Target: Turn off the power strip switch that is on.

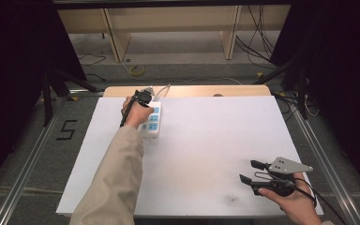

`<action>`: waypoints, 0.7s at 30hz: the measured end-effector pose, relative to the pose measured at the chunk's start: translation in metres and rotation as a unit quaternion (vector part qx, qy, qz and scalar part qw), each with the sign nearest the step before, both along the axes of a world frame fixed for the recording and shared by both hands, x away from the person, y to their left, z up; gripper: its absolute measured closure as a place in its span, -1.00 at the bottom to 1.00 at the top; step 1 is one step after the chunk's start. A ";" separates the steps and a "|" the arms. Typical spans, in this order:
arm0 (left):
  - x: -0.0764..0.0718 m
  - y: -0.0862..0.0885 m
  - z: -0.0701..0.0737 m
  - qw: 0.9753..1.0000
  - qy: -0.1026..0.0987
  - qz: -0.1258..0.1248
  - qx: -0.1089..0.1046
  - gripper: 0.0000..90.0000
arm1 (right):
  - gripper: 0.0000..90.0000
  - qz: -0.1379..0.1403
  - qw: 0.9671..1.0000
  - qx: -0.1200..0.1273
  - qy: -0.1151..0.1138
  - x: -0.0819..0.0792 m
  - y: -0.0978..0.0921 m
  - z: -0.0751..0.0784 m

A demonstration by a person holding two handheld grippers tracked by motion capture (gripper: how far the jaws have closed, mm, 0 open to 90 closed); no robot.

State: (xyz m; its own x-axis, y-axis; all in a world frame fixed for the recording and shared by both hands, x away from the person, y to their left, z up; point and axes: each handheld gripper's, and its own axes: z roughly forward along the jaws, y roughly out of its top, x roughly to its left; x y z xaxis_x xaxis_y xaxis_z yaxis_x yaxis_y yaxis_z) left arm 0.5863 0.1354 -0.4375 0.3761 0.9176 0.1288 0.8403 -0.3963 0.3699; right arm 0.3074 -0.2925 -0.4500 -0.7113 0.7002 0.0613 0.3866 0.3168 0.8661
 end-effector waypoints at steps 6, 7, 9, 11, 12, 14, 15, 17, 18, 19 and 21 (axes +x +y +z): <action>0.000 -0.002 0.000 1.000 0.000 -0.002 0.005 1.00 | -0.32 0.002 1.000 0.001 -0.003 0.000 0.000 0.000; 0.000 -0.001 0.000 1.000 0.000 -0.001 0.004 1.00 | -0.32 0.001 1.000 0.001 -0.002 0.000 0.000 0.000; 0.000 -0.001 0.000 1.000 -0.001 0.001 0.002 1.00 | -0.32 0.002 1.000 0.000 -0.003 0.000 0.000 0.000; 0.000 -0.002 0.000 1.000 0.000 -0.001 0.004 1.00 | -0.32 0.002 1.000 -0.001 -0.003 0.000 0.000 0.000; 0.000 -0.001 0.000 1.000 0.000 0.000 0.003 1.00 | -0.32 0.002 1.000 -0.001 -0.002 0.000 0.000 0.000; 0.000 -0.001 0.000 1.000 0.000 0.000 0.004 1.00 | -0.32 0.002 1.000 -0.001 -0.003 0.000 0.000 0.000; 0.000 -0.002 0.000 1.000 -0.001 0.000 0.005 1.00 | -0.32 0.002 1.000 -0.001 -0.003 0.000 0.000 0.000; -0.001 -0.002 0.000 1.000 -0.001 -0.001 0.006 1.00 | -0.32 0.002 1.000 -0.001 -0.003 0.000 0.000 0.000; -0.001 -0.002 0.000 1.000 -0.002 -0.001 0.006 1.00 | -0.32 0.002 1.000 -0.001 -0.003 0.000 0.001 0.000; -0.001 -0.002 0.000 1.000 -0.002 -0.001 0.007 1.00 | -0.32 0.002 1.000 -0.001 -0.003 0.000 0.001 0.000; -0.001 -0.003 0.000 1.000 -0.003 -0.003 0.009 1.00 | -0.32 0.002 1.000 -0.001 -0.003 0.000 0.001 0.000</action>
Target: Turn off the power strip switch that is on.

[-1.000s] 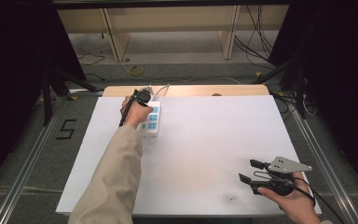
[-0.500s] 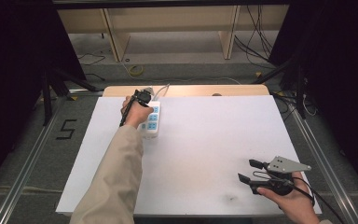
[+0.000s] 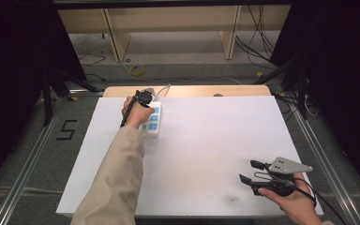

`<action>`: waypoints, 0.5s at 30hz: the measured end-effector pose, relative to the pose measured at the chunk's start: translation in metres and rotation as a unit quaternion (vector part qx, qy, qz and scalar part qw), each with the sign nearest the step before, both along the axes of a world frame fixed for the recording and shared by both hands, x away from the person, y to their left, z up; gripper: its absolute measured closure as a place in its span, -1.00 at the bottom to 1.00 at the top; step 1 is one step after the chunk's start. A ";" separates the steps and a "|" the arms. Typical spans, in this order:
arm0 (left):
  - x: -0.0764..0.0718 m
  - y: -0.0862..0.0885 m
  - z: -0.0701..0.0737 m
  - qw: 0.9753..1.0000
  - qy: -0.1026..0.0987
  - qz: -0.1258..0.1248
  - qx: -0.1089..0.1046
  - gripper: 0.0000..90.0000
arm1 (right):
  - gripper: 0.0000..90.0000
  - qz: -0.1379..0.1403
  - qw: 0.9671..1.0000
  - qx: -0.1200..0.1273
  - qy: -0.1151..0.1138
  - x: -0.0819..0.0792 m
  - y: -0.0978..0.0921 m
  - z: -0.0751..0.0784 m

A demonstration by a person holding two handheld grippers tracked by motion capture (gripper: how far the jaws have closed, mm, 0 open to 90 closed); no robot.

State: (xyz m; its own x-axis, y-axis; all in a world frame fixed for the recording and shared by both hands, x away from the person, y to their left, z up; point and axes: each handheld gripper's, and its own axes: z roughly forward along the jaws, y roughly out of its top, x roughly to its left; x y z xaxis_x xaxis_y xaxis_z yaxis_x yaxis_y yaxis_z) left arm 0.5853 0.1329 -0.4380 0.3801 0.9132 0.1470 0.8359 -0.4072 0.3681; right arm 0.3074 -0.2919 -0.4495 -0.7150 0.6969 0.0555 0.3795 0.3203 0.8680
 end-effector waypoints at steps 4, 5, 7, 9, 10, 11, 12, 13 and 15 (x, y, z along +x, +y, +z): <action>-0.001 -0.001 0.000 1.000 -0.002 -0.008 0.008 1.00 | -0.32 -0.002 1.000 0.002 0.000 0.000 0.000 0.000; -0.001 -0.002 0.000 1.000 -0.002 -0.009 0.010 1.00 | -0.32 -0.002 1.000 0.002 -0.001 0.000 0.000 0.000; -0.002 -0.002 0.000 1.000 -0.003 -0.010 0.009 1.00 | -0.32 -0.002 1.000 0.000 0.001 0.000 0.000 0.000; -0.001 -0.002 0.000 1.000 -0.002 -0.010 0.010 1.00 | -0.32 -0.001 1.000 0.000 0.001 0.000 0.000 0.000; -0.001 -0.002 0.000 1.000 -0.002 -0.011 0.010 1.00 | -0.32 0.000 1.000 0.001 -0.001 0.000 0.000 0.000; -0.001 -0.002 0.000 1.000 -0.002 -0.011 0.011 1.00 | -0.32 0.000 1.000 0.001 -0.001 0.000 0.000 0.000; -0.002 -0.002 0.000 1.000 -0.003 -0.012 0.011 1.00 | -0.32 -0.001 1.000 0.002 -0.001 0.000 0.000 0.000; -0.002 -0.002 0.000 1.000 -0.003 -0.012 0.012 1.00 | -0.32 -0.001 1.000 0.001 -0.001 0.000 0.000 0.000; -0.002 -0.002 0.000 1.000 -0.002 -0.014 0.016 1.00 | -0.32 -0.002 1.000 0.001 -0.001 0.000 0.000 0.000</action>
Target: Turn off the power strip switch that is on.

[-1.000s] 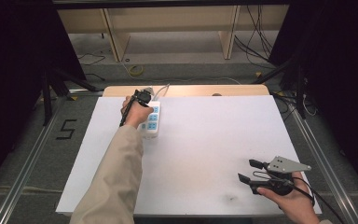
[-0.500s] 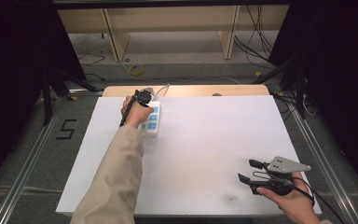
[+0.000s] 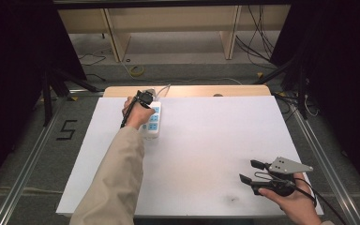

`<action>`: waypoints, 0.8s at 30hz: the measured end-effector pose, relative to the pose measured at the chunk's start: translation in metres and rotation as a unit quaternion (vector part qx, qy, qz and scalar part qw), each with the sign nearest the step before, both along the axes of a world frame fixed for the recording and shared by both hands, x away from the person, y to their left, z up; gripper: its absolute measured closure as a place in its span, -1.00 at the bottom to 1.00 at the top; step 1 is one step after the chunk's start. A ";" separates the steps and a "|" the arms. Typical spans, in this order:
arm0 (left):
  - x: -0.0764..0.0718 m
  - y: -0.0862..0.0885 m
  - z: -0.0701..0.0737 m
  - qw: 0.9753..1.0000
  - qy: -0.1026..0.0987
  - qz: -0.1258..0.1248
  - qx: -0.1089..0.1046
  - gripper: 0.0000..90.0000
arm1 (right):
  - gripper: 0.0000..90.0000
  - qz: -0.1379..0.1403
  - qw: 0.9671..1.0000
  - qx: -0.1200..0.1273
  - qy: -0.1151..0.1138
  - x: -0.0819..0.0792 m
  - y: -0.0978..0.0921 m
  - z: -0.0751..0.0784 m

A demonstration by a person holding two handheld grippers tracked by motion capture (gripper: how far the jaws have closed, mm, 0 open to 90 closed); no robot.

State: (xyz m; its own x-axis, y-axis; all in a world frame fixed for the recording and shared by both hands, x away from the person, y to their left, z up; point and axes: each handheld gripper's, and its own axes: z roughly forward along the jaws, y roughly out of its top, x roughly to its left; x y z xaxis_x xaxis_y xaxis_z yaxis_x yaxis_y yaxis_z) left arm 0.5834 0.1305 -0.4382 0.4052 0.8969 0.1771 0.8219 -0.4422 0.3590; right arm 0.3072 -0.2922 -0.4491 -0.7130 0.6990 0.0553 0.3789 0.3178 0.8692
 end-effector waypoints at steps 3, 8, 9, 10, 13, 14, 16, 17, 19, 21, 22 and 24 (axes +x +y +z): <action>-0.001 -0.002 0.000 1.000 -0.004 -0.003 0.005 1.00 | -0.32 -0.001 1.000 0.001 0.000 0.000 0.000 0.000; -0.001 -0.001 0.000 1.000 -0.005 -0.003 0.004 1.00 | -0.32 0.000 1.000 -0.001 0.000 0.000 0.000 0.000; -0.001 -0.001 0.000 1.000 -0.005 -0.003 0.004 1.00 | -0.32 0.001 1.000 0.000 -0.001 0.000 0.000 0.000; -0.001 -0.001 0.000 1.000 -0.004 -0.004 0.005 1.00 | -0.32 0.000 1.000 0.000 0.000 0.000 0.000 0.000; -0.001 -0.001 -0.001 1.000 -0.006 -0.003 0.004 1.00 | -0.32 0.001 1.000 0.000 -0.001 0.000 0.000 0.000; -0.001 -0.001 -0.001 1.000 -0.006 -0.003 0.004 1.00 | -0.32 0.000 1.000 0.000 -0.001 0.000 0.000 0.000; -0.001 -0.001 0.000 1.000 -0.006 -0.007 0.006 1.00 | -0.32 0.001 1.000 0.000 -0.001 0.000 0.000 0.000; -0.001 -0.001 0.000 1.000 -0.008 -0.006 0.005 1.00 | -0.32 0.001 1.000 0.000 -0.002 0.000 0.000 0.000; -0.001 -0.001 0.003 1.000 -0.017 -0.007 0.005 1.00 | -0.32 0.000 1.000 0.001 -0.002 0.000 0.000 0.000; -0.001 0.000 0.004 1.000 -0.015 -0.008 0.000 1.00 | -0.32 -0.001 1.000 0.003 -0.003 0.000 0.000 0.001; -0.002 0.002 0.004 1.000 -0.019 -0.006 0.003 1.00 | -0.32 -0.001 1.000 0.003 -0.002 0.000 0.000 0.001; -0.003 0.003 0.005 1.000 -0.024 -0.004 -0.005 1.00 | -0.32 -0.001 1.000 0.003 -0.003 0.000 0.000 0.000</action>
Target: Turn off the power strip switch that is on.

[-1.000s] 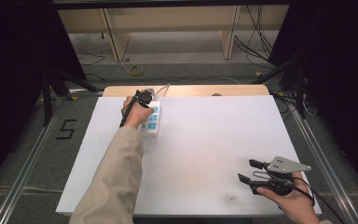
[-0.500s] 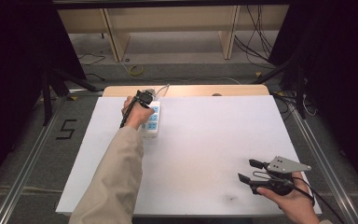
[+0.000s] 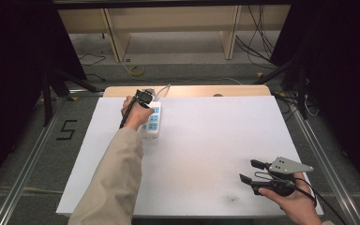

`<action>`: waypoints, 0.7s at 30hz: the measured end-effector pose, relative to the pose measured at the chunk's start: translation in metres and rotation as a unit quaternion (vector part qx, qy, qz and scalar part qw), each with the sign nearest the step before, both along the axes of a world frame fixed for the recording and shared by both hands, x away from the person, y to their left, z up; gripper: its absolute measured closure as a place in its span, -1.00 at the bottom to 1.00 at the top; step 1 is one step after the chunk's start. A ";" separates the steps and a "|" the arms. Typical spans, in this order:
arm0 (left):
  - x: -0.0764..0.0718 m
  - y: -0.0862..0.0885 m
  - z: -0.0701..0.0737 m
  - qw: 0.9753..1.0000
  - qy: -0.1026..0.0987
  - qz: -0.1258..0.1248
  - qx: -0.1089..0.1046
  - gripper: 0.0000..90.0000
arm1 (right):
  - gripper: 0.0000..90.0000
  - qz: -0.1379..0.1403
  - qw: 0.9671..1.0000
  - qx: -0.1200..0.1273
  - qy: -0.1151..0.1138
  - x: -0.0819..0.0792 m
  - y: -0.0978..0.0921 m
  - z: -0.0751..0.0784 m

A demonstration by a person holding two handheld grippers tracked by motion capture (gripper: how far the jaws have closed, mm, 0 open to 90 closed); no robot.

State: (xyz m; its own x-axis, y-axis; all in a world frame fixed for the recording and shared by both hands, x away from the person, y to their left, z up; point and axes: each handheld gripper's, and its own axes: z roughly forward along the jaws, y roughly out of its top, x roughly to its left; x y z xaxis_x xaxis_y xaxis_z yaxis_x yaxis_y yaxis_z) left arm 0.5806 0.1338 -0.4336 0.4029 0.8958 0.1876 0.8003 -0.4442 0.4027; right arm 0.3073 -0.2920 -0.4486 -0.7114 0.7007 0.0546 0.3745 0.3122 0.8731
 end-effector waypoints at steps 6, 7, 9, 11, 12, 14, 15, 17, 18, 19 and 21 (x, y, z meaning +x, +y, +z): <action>-0.003 0.001 0.010 1.000 -0.018 -0.005 -0.007 1.00 | -0.32 0.002 1.000 -0.002 0.001 0.000 0.001 0.000; -0.003 0.002 0.010 1.000 -0.022 -0.002 -0.009 1.00 | -0.32 0.001 1.000 -0.003 0.002 0.000 0.001 0.001; -0.004 0.004 0.012 1.000 -0.022 -0.002 -0.009 1.00 | -0.32 0.001 1.000 -0.004 0.001 0.000 0.001 0.001; -0.006 0.007 0.015 1.000 -0.027 -0.001 -0.014 1.00 | -0.32 0.001 1.000 -0.004 0.001 0.000 0.001 0.001; -0.007 0.008 0.017 0.999 -0.030 -0.003 -0.017 1.00 | -0.32 0.000 1.000 -0.004 0.002 -0.001 0.001 0.001; -0.010 0.009 0.021 0.999 -0.038 -0.006 -0.022 1.00 | -0.32 0.000 1.000 -0.004 0.001 0.000 0.001 0.000; -0.011 0.010 0.023 0.999 -0.041 -0.008 -0.025 1.00 | -0.32 0.001 1.000 -0.003 0.001 0.000 0.001 0.000; -0.013 0.011 0.027 0.998 -0.045 -0.014 -0.031 1.00 | -0.32 0.000 1.000 -0.003 0.002 0.000 0.000 0.000; -0.015 0.012 0.029 0.998 -0.049 -0.015 -0.035 1.00 | -0.32 0.000 1.000 -0.003 0.000 0.000 0.000 0.000; -0.017 0.013 0.030 0.997 -0.055 -0.014 -0.043 1.00 | -0.32 0.000 1.000 -0.003 0.000 0.000 0.000 0.000; -0.020 0.016 0.034 0.997 -0.059 -0.022 -0.046 1.00 | -0.32 -0.001 1.000 -0.004 0.000 0.000 0.000 0.000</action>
State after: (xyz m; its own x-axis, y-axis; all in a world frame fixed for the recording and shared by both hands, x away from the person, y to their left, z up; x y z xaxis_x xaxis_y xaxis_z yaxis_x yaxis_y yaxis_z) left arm 0.5609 0.1497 -0.3992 0.4216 0.8938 0.1531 0.7256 -0.4337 0.5342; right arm 0.3073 -0.2919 -0.4485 -0.7105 0.7020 0.0497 0.3752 0.3181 0.8706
